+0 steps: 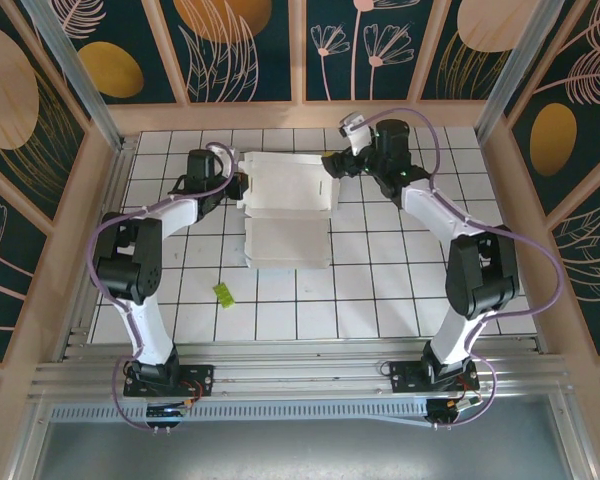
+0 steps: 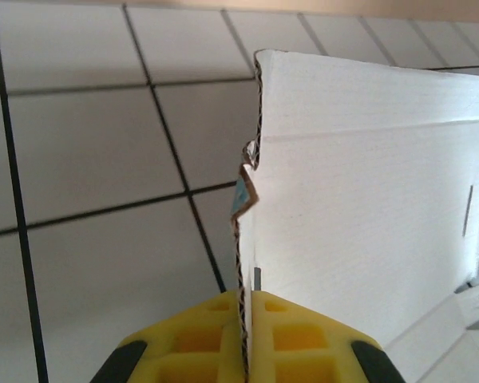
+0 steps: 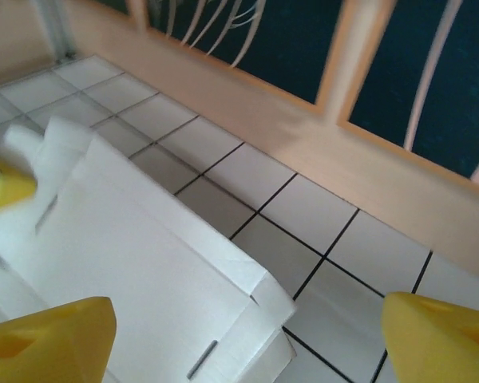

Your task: Fold the paper box

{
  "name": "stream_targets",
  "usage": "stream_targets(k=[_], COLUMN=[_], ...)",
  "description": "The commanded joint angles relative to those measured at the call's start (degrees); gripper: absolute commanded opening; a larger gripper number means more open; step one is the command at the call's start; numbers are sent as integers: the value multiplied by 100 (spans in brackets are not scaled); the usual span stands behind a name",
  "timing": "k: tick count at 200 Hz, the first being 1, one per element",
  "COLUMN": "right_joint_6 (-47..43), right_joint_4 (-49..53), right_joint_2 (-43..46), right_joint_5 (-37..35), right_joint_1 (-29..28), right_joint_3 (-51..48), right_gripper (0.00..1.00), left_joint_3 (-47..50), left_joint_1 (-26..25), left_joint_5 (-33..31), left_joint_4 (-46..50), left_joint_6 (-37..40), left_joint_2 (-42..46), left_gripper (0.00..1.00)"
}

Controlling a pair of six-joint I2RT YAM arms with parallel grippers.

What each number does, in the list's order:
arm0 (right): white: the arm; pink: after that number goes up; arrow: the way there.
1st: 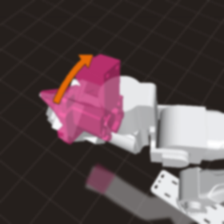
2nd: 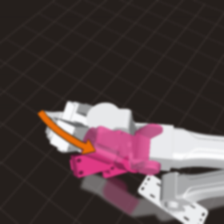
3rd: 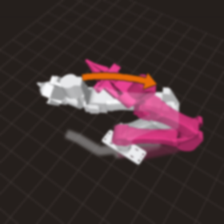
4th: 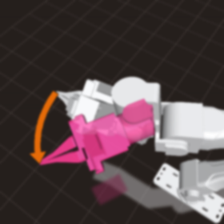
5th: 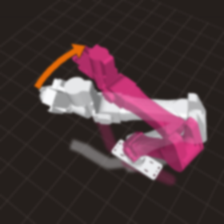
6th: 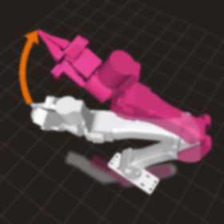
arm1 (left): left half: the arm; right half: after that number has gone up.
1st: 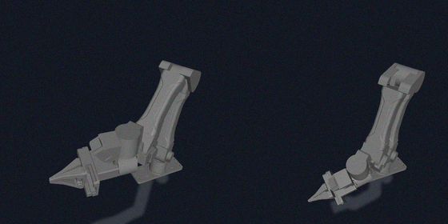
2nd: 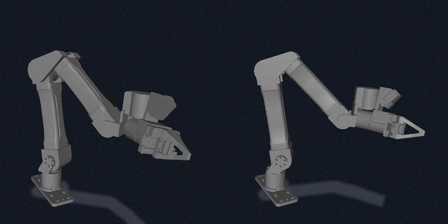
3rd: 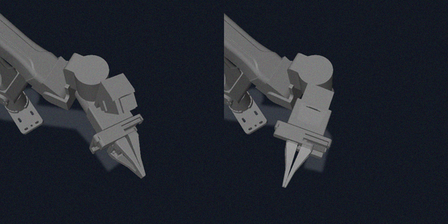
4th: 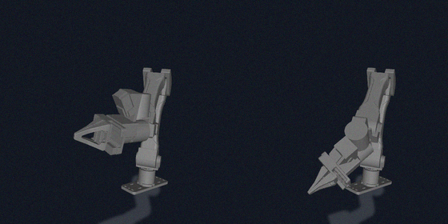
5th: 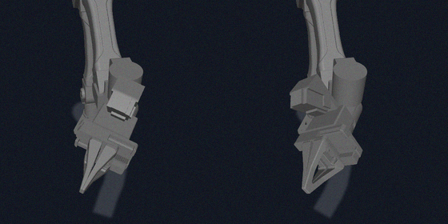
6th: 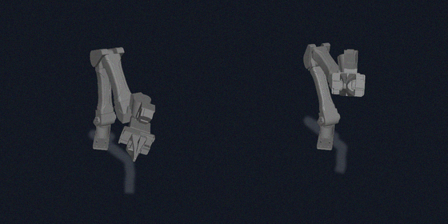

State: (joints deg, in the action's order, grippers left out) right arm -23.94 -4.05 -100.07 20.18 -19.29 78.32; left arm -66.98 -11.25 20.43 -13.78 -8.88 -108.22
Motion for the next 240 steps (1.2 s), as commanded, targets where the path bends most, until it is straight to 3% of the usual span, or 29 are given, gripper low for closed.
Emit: stream_targets(k=[1, 30, 82, 135, 158, 186, 240], right_joint_6=[-2346, -2939, -3453, -3301, -3332, -3388, -3476], right_joint_4=[1243, 2529, 4720, 4507, 4667, 4864, 4668], right_joint_2=[-411, -1328, -3167, -3264, -3217, -3070, -2511], right_joint_5=[1055, 1629, 1954, 2218, 2211, 2100, 1937], right_joint_1=[-21, -40, -174, -260, -280, -303, -470], right_joint_3=[600, 2086, 4872, 4718, 4707, 4718, 4196], right_gripper=[83, 74, 58, 37, 38, 56, 62], left_joint_3=[482, 1086, 1190, 1158, 1159, 1160, 887], left_joint_1=[22, -78, -159, -167, -166, -162, -161], left_joint_5=[610, 933, 1101, 964, 891, 802, 765], left_joint_4=[-1287, -2121, -2099, -2041, -2037, -1953, -1857], left_joint_6=[717, 1254, 1615, 1609, 1610, 1578, 1517], left_joint_2=[441, 724, 775, 791, 820, 785, 683], left_gripper=[0, 0, 0, 0, 0, 0, 0])
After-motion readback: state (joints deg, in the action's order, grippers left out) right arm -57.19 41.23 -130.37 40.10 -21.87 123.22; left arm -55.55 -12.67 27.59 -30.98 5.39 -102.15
